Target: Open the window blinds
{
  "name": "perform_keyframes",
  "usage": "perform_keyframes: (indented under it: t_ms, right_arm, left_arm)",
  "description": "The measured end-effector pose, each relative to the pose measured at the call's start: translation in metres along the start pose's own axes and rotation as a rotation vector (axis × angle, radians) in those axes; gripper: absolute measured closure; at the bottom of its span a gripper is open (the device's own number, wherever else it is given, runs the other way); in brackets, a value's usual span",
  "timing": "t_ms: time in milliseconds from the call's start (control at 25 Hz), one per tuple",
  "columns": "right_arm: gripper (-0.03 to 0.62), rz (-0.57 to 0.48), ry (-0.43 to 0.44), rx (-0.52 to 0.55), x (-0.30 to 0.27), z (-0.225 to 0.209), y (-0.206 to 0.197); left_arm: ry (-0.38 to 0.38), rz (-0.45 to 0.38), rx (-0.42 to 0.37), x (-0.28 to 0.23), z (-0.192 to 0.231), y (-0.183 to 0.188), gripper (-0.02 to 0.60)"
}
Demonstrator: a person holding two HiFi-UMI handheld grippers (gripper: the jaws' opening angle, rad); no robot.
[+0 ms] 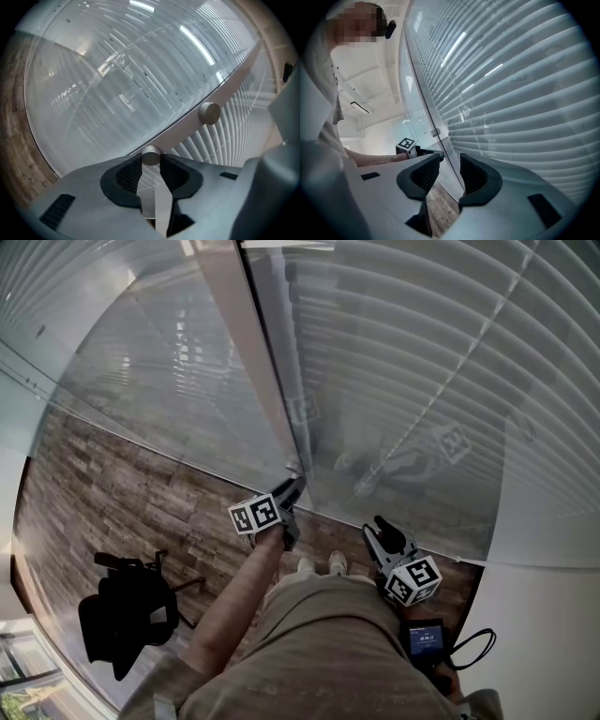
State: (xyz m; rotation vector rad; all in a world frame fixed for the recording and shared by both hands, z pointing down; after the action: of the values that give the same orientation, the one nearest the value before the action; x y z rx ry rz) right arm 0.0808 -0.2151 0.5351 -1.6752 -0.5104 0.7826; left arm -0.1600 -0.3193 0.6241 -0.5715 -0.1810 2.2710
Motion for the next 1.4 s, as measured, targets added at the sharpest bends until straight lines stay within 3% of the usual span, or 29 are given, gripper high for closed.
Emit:
perform_keyframes:
  t_ms: [640, 960, 1040, 1120, 1280, 1400]
  right_arm:
    - [0.468, 0.004, 0.025, -0.004, -0.003, 0.002, 0.003]
    - [0.468, 0.007, 0.029, -0.006, -0.005, 0.003, -0.001]
    - [0.468, 0.007, 0.031, -0.006, -0.006, 0.004, 0.0]
    - [0.468, 0.008, 0.034, -0.007, -0.006, 0.006, 0.001]
    - [0.468, 0.008, 0.042, -0.007, -0.011, 0.006, -0.001]
    - [0.468, 0.006, 0.037, -0.01, -0.011, 0.004, -0.002]
  left_arm:
    - [-0.302, -0.012, 0.534, -0.002, 0.006, -0.002, 0.449]
    - [-0.387, -0.013, 0.76, -0.006, 0.014, -0.007, 0.449]
    - [-0.374, -0.023, 0.722, -0.005, 0.012, -0.006, 0.448]
    - [-0.317, -0.036, 0.602, -0.002, 0.009, -0.004, 0.443]
    - [-0.12, -0.026, 0.26, 0.005, 0.006, -0.008, 0.362]
    - [0.066, -0.039, -0.103, 0.011, 0.003, -0.012, 0.356]
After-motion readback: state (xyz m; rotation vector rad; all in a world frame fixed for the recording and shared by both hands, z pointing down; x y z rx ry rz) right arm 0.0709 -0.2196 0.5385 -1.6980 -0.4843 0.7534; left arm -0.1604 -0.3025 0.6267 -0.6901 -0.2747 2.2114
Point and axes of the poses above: the fingertips, and each gripper's own axes: x backward along the fingers, z to its left, y out of its top, the point moved 5 cm from there along x, backward along the fingers, and after that the axes turned 15 degrees about x, right-handed, at the moved point
